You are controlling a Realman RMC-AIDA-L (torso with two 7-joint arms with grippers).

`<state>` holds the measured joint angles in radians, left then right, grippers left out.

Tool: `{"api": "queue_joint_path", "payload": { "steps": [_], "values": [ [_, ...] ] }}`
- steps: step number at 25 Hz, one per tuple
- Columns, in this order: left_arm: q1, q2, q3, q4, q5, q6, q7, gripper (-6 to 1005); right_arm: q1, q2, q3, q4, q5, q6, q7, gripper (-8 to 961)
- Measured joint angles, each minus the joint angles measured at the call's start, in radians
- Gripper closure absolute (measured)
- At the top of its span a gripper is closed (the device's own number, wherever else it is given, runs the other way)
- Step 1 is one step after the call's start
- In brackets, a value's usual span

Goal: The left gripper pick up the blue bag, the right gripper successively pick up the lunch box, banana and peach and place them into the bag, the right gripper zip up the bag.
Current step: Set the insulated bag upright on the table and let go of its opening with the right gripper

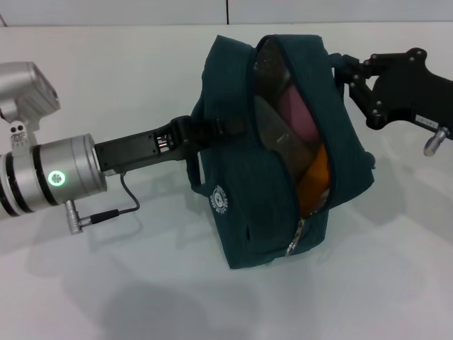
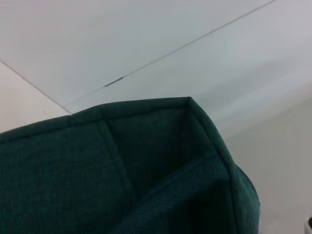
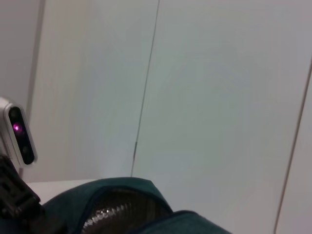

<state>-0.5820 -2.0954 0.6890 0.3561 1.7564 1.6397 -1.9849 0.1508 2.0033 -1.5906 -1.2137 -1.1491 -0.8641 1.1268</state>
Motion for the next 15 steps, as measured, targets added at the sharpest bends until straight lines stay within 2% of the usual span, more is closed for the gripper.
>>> {"api": "queue_joint_path", "payload": {
  "steps": [10,15],
  "values": [
    [0.009,0.003,0.003,-0.011,0.000,-0.024,0.001,968,0.043,0.000,0.023,0.082,-0.002,-0.087,0.002,794],
    [0.018,0.003,-0.002,-0.012,0.000,-0.025,0.010,967,0.036,0.000,0.061,0.091,-0.004,-0.138,0.002,692]
  ]
}}
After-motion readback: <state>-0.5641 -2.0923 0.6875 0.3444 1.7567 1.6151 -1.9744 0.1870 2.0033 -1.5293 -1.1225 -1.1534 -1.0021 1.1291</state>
